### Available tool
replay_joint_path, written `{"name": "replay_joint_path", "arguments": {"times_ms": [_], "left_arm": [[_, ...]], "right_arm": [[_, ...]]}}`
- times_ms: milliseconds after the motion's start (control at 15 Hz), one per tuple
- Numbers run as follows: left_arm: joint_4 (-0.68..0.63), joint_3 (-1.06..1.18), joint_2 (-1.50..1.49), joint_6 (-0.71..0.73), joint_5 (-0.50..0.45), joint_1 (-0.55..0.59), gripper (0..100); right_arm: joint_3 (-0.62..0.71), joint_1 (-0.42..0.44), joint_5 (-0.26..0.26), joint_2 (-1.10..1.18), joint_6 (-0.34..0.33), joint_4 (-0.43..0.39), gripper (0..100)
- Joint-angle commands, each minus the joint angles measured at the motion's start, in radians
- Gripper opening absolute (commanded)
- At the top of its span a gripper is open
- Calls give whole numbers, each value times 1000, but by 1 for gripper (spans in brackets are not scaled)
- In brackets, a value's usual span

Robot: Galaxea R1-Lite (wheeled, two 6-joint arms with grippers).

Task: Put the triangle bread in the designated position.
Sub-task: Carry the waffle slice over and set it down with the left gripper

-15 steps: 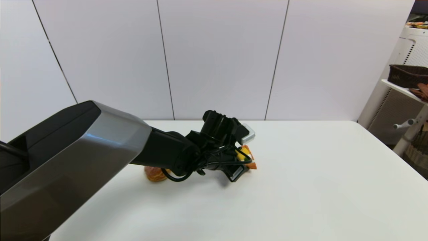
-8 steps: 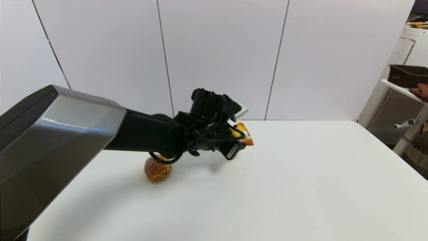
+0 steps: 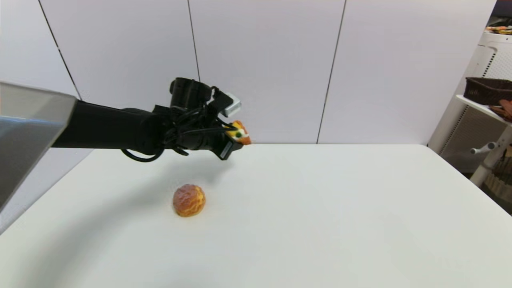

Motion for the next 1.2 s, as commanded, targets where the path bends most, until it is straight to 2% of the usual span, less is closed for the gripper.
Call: {"name": "replay_joint_path", "arguments": {"times_ms": [67, 200, 467, 1133, 1200], "left_arm": [[74, 47, -50, 62, -158, 136, 0], [134, 52, -50, 135, -218, 205, 0], [214, 50, -22, 252, -265, 293, 0], [223, 18, 90, 289, -305, 303, 0], [223, 19, 96, 289, -303, 302, 100]], "right_arm": [[0, 0, 0, 2, 0, -1, 100], [0, 1, 0, 1, 0, -1, 100], [0, 1, 0, 1, -1, -1, 100], [0, 1, 0, 1, 0, -1, 100], [0, 1, 0, 1, 0, -1, 100]]}}
